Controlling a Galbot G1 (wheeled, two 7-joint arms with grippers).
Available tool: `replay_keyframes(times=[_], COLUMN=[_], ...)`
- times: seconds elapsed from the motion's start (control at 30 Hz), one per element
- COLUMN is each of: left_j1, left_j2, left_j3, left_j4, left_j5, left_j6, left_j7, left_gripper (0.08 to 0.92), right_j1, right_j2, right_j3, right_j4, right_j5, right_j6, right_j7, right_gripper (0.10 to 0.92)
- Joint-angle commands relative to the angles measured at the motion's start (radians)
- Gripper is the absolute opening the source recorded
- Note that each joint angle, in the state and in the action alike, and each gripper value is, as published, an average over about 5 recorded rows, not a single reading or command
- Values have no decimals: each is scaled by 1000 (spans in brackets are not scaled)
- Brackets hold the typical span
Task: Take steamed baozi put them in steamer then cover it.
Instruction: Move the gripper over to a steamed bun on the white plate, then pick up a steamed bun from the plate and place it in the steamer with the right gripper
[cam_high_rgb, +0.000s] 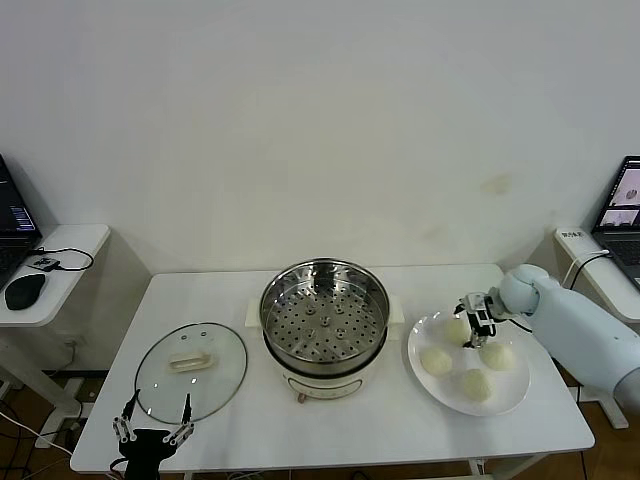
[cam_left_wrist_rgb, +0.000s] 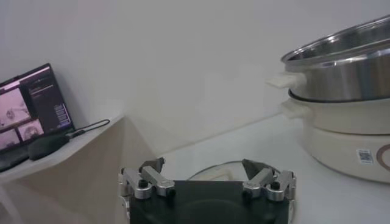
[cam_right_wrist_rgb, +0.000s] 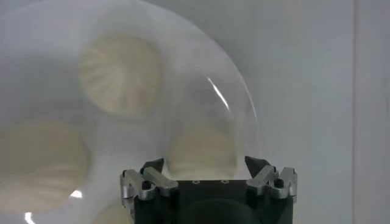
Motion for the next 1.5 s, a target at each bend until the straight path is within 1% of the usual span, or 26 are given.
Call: replay_keyframes(times=[0.03, 0.17, 0.3, 0.43, 0.63, 0.77, 0.87, 1.0, 1.2, 1.37, 1.5], left_j1=[-1, -1, 0, 1, -3, -9, -12, -16, -22, -25, -27], left_j2=[0, 0, 0, 2, 7, 12, 17, 25, 33, 34, 30], left_j3=[-1, -1, -2, -2, 2, 6, 6, 4, -6, -11, -11], left_j4=[0, 1, 2, 2, 2, 1, 1, 5, 16, 23, 24], left_j5=[1, 1, 2, 2, 1, -2, -5, -15, -36, -42, -45], left_j6=[-1, -2, -2, -2, -1, -1, -1, -2, -2, -2, -3], left_j7=[-3, -3, -4, -4, -3, -3, -3, -2, -1, -1, -2], left_gripper=[823, 823, 823, 823, 823, 823, 823, 823, 823, 823, 823], right_j1=[14, 21, 43, 103, 291, 456, 591, 721, 776, 773, 765], right_j2=[27, 22, 1, -50, -159, -172, -133, -37, 114, 258, 361], right_j3=[-15, -20, -46, -114, -249, -365, -454, -536, -607, -643, -683], right_j4=[-29, -24, 3, 76, 245, 315, 332, 328, 319, 303, 272], right_j5=[-7, -5, 17, 77, 241, 343, 410, 488, 569, 590, 568], right_j6=[-6, -5, -5, -17, -52, -62, -60, -56, -25, 39, 110], right_j7=[0, -5, -18, -41, -59, -55, -45, -24, 19, 49, 66], right_gripper=[749, 679, 637, 629, 620, 623, 625, 628, 634, 636, 636])
